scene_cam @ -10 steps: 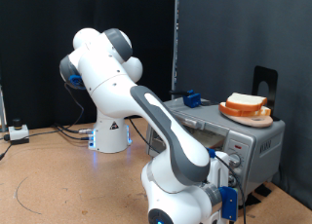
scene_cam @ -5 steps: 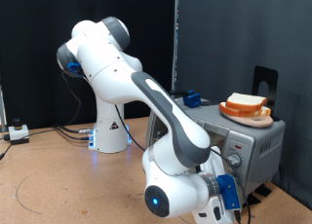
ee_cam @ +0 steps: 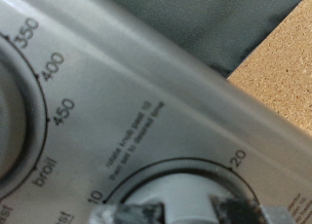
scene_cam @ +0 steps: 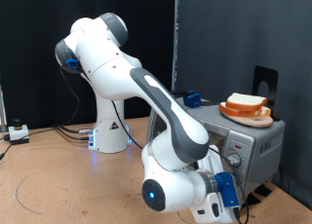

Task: Make a piece of toast with the oven

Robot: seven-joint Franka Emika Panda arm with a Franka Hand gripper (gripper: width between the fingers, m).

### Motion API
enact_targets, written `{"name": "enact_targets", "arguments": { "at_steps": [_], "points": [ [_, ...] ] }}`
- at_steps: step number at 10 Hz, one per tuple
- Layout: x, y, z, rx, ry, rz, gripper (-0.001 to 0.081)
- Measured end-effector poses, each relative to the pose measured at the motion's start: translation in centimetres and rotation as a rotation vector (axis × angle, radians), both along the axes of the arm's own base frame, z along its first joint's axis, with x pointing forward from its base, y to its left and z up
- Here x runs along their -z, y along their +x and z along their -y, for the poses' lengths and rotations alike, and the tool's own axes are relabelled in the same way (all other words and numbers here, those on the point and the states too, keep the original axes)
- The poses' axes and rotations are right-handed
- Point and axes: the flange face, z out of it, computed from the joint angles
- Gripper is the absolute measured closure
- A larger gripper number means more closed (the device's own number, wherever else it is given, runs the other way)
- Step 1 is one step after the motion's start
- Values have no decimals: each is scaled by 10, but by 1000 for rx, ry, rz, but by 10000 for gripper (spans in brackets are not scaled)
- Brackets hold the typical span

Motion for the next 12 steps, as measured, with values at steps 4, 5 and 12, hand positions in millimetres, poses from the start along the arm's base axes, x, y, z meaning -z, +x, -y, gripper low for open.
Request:
{"name": "enact_targets", "arguments": {
  "at_steps": [4, 5, 12],
  "points": [
    [1, 5, 8, 16, -26, -39, 661],
    [0, 7, 12, 19, -30, -45, 479],
    [-38, 10, 81, -110, -79, -237, 7]
  ]
}}
